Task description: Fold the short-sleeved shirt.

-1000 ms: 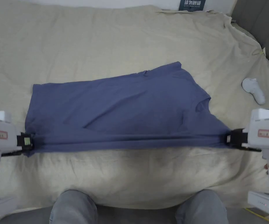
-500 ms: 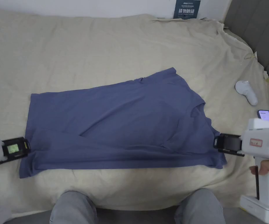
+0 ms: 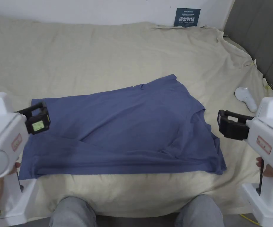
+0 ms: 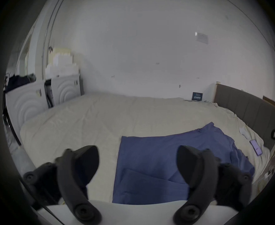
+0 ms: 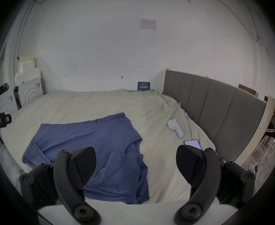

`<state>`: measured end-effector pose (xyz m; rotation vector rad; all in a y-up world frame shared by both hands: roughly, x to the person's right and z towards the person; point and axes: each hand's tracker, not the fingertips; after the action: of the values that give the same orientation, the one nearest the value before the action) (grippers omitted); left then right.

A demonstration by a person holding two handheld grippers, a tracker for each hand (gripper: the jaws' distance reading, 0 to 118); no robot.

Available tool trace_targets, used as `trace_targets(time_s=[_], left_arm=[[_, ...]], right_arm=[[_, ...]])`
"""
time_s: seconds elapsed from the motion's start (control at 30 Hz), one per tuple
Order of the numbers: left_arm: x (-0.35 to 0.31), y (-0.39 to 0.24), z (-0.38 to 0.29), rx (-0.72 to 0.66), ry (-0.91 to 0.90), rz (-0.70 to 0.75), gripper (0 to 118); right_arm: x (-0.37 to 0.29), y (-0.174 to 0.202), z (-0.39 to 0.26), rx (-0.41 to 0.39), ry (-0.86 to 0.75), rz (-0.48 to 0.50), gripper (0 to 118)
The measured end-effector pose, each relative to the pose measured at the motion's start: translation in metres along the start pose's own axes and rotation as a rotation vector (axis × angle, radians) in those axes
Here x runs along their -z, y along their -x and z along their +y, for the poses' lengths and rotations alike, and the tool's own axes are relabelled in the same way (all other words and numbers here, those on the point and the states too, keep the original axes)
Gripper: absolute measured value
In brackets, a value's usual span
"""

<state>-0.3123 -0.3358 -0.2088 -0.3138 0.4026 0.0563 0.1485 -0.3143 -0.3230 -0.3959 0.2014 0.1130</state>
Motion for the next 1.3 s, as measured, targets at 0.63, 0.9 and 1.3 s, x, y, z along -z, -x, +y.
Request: trace_targets(time_s=[0.63, 0.9, 1.3], left_arm=[[0.013, -0.014, -0.023, -0.083, 0.054, -0.064, 0], [0.045, -0.022, -0.004, -0.114, 0.023, -0.049, 0], [0.116, -0.027, 0.010, -0.117, 0.016, 0.001, 0]], right_arm=[[0.050, 0.012, 0.009, 0.054, 0.059, 0.084, 0], [0.183, 0.029, 0.090, -0.030, 0.221, 0.092, 0], [0.411, 0.060, 0.115, 0.013, 0.637, 0.067, 96]])
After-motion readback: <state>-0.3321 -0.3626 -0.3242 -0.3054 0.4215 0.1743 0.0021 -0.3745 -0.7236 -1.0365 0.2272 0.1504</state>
